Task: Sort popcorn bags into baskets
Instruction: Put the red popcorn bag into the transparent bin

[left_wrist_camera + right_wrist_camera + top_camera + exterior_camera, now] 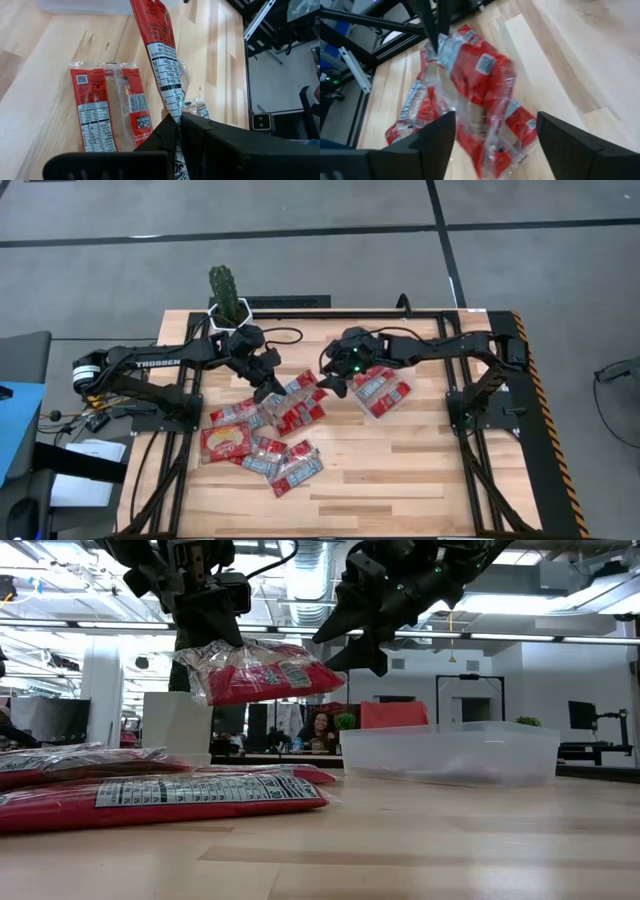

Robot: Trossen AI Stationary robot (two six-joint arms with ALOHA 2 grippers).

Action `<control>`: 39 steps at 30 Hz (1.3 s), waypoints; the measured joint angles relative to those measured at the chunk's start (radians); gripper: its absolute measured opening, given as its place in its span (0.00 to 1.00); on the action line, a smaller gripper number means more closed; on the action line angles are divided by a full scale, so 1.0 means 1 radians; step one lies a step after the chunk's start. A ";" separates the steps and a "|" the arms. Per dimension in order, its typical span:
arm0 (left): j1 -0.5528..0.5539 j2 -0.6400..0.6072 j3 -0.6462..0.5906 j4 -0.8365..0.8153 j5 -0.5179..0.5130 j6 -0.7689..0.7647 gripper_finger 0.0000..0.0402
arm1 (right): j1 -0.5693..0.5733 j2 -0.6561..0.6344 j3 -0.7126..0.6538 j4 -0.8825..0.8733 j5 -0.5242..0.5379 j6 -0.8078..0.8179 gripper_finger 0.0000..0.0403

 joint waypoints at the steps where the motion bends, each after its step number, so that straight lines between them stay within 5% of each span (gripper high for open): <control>1: 0.000 0.000 0.000 0.001 0.000 -0.001 0.00 | -0.003 0.000 0.000 0.002 0.000 -0.008 0.77; 9: 0.000 0.000 0.000 0.025 -0.020 -0.015 0.00 | -0.004 0.000 0.000 0.012 -0.054 -0.049 0.88; 39: -0.003 0.001 0.000 0.163 -0.008 -0.051 0.00 | -0.037 0.001 0.000 0.027 -0.129 -0.087 0.75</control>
